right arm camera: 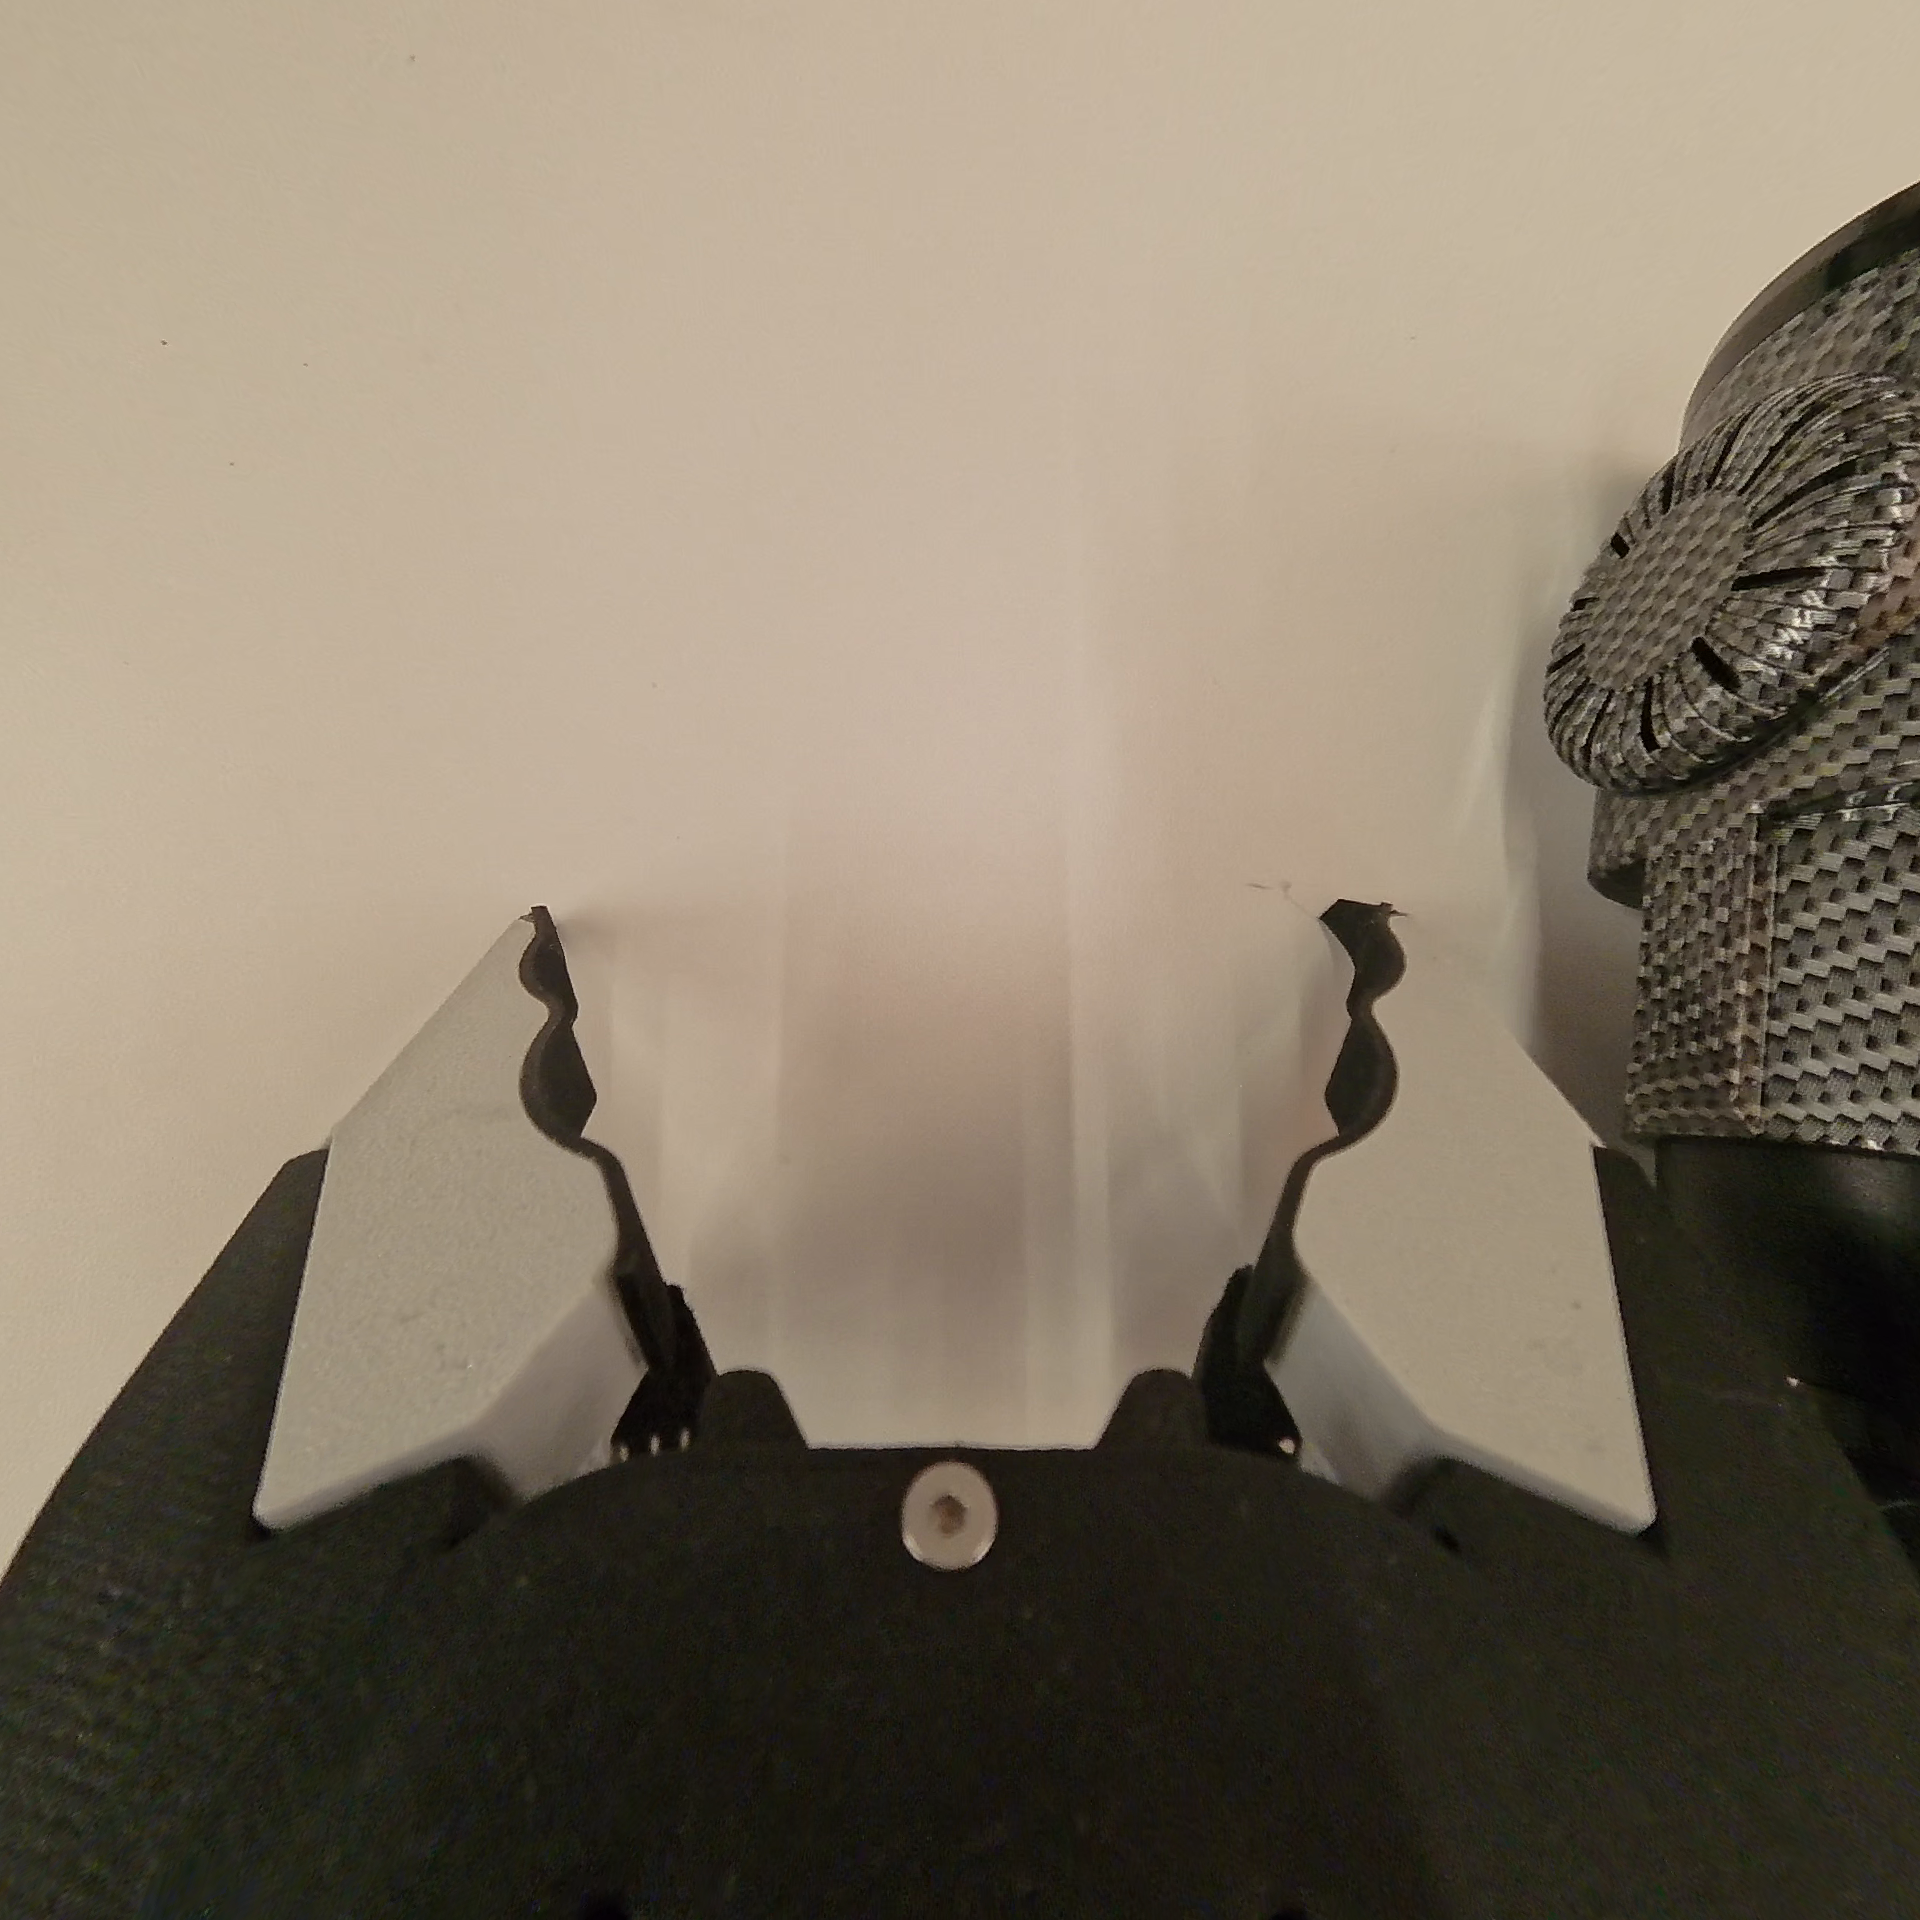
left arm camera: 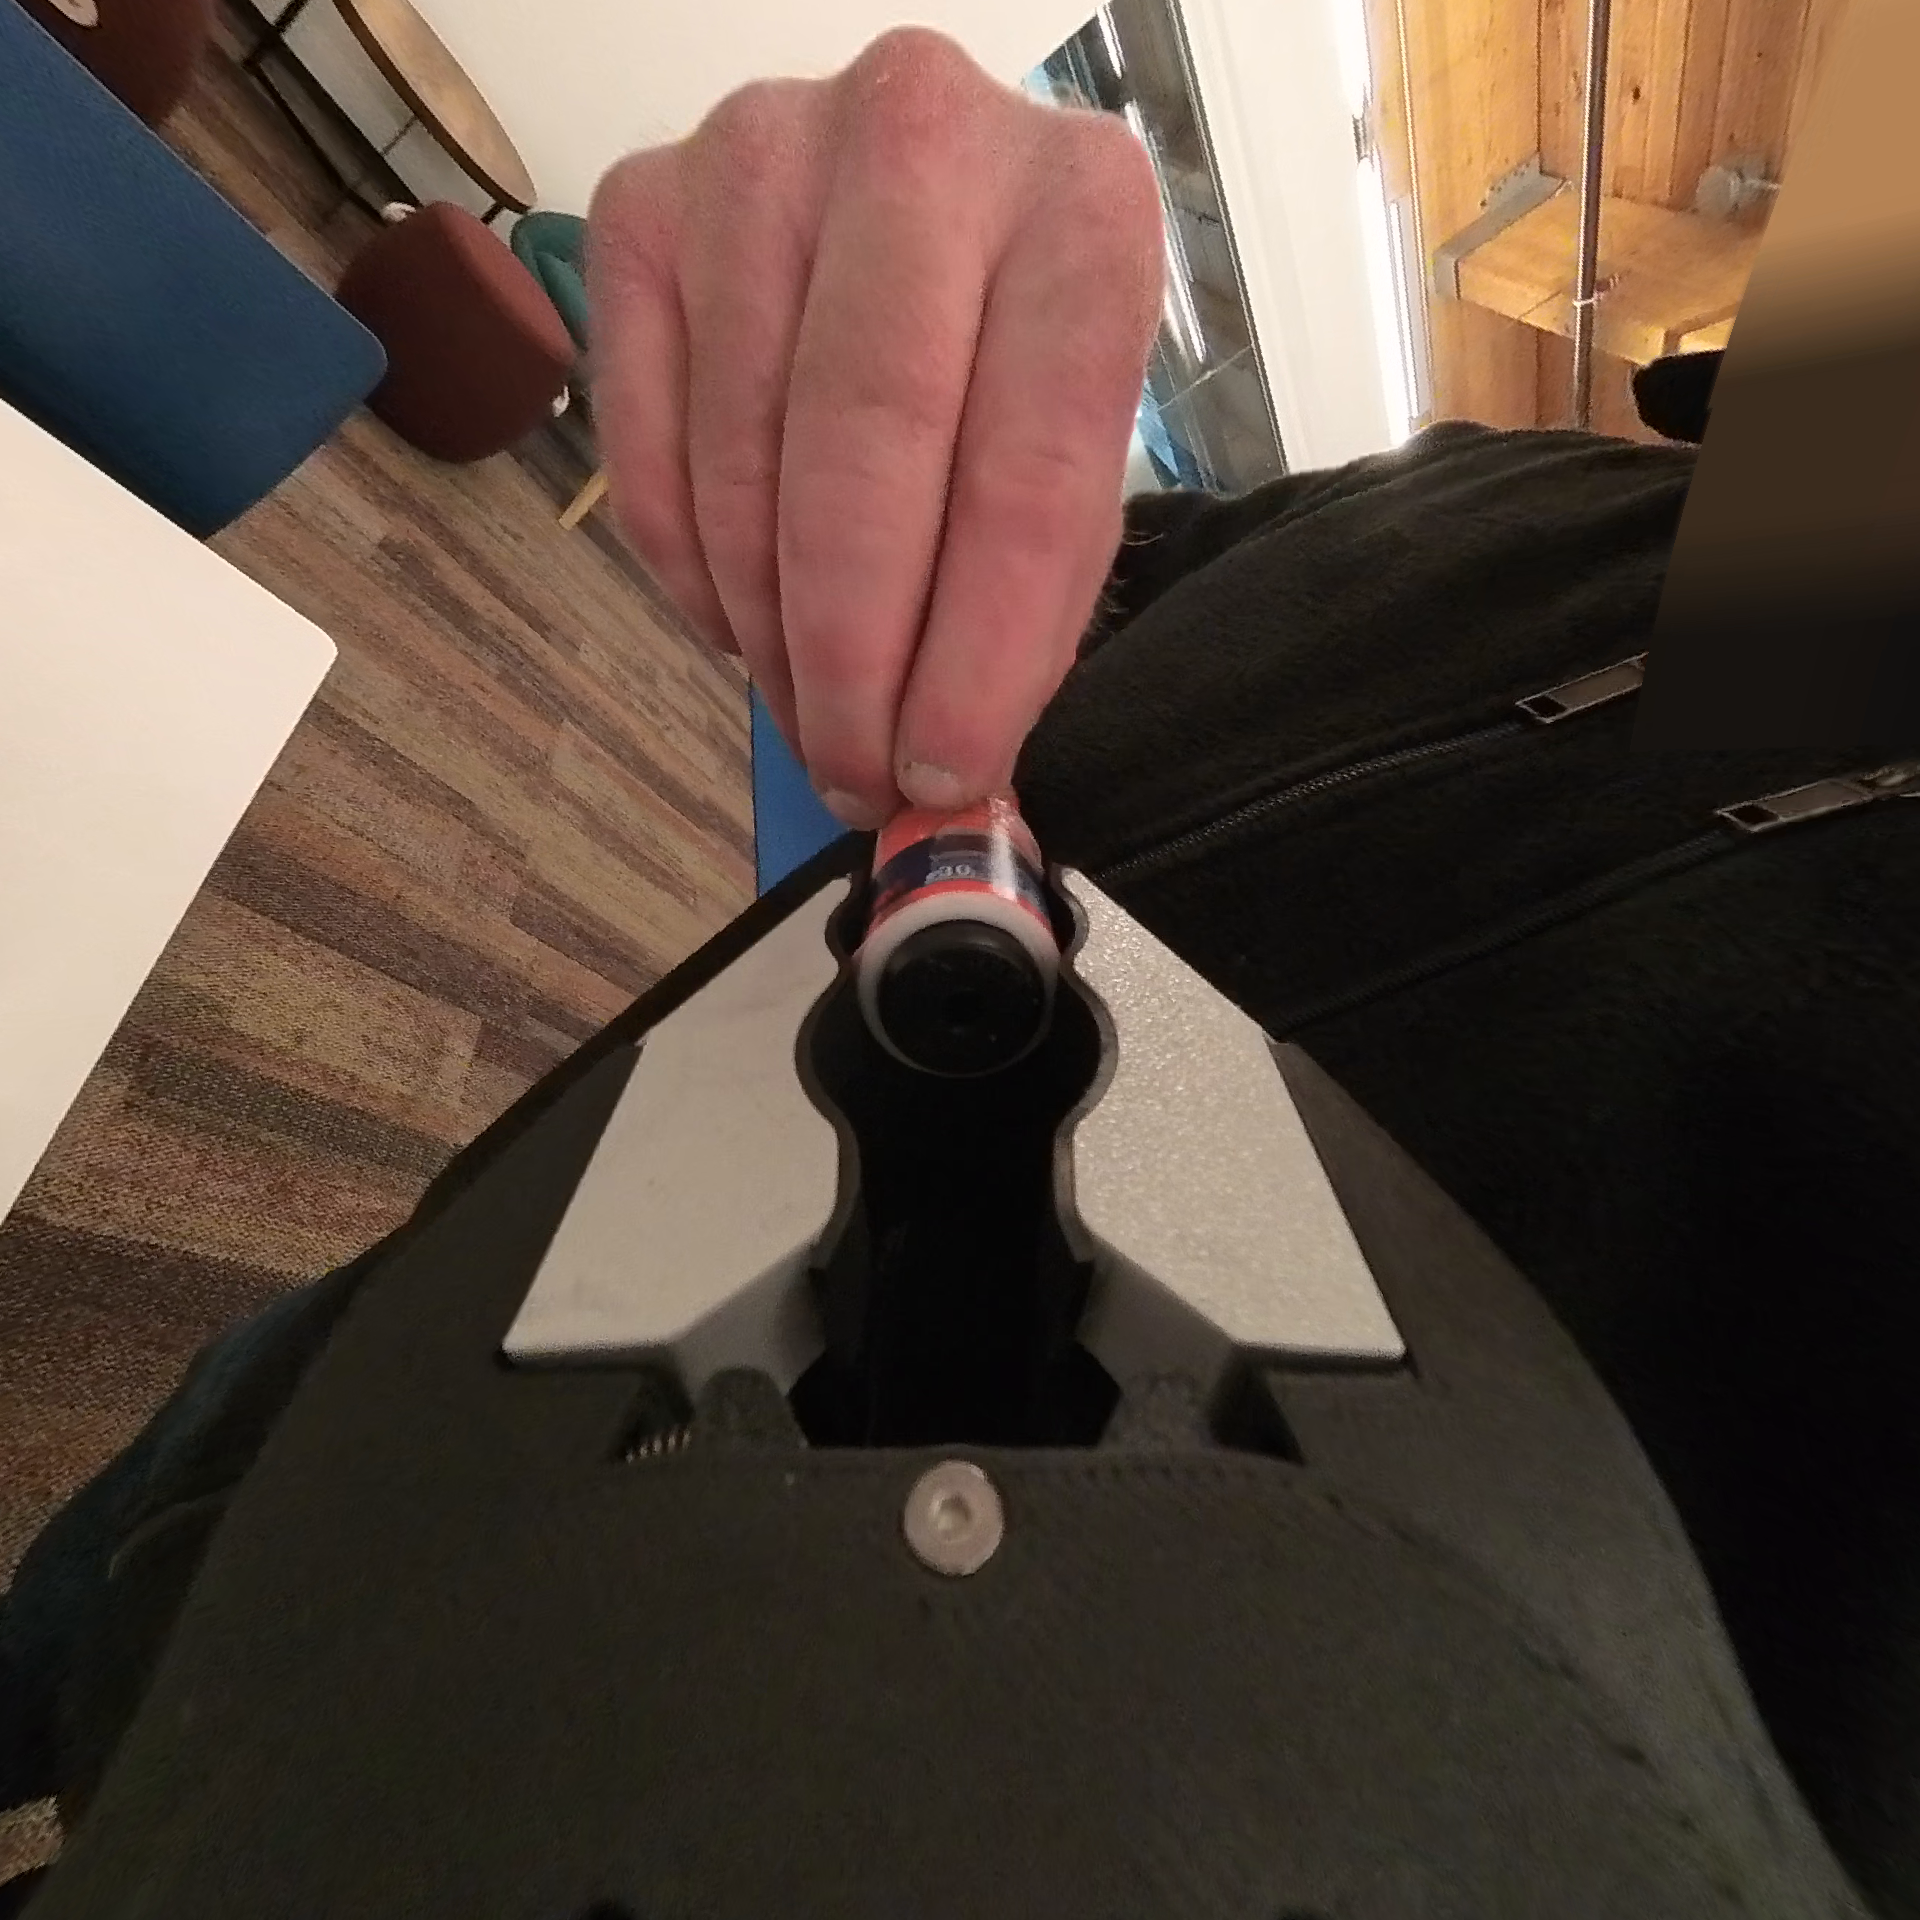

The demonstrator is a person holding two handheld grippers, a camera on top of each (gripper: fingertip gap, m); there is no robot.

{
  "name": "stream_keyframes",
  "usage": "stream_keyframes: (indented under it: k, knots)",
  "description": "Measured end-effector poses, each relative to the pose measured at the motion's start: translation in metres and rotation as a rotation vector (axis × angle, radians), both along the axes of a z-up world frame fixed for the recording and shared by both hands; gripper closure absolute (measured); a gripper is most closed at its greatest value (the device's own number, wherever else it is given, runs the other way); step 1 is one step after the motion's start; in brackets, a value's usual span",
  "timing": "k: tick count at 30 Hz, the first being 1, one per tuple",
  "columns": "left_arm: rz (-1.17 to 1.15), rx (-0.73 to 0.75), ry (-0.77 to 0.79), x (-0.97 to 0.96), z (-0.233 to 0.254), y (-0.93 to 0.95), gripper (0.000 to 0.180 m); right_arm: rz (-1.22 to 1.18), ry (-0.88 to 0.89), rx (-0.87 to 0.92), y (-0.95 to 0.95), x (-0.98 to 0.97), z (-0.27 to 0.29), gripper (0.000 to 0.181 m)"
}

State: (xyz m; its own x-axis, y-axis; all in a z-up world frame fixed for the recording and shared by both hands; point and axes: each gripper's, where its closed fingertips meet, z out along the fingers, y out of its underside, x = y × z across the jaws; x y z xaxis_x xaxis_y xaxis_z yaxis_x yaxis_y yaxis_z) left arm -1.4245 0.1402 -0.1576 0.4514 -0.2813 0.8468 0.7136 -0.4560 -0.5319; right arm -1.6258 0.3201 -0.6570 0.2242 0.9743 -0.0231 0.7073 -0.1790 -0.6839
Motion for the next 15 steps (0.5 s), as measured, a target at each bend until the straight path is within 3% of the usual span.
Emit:
stream_keyframes:
  k: [15]
  knots:
    - [-0.013,-0.024,-0.031,-0.0017,-0.0059,-0.0041,0.150,0.000,0.000,0.000,0.0000,0.0001,0.0002,0.037]
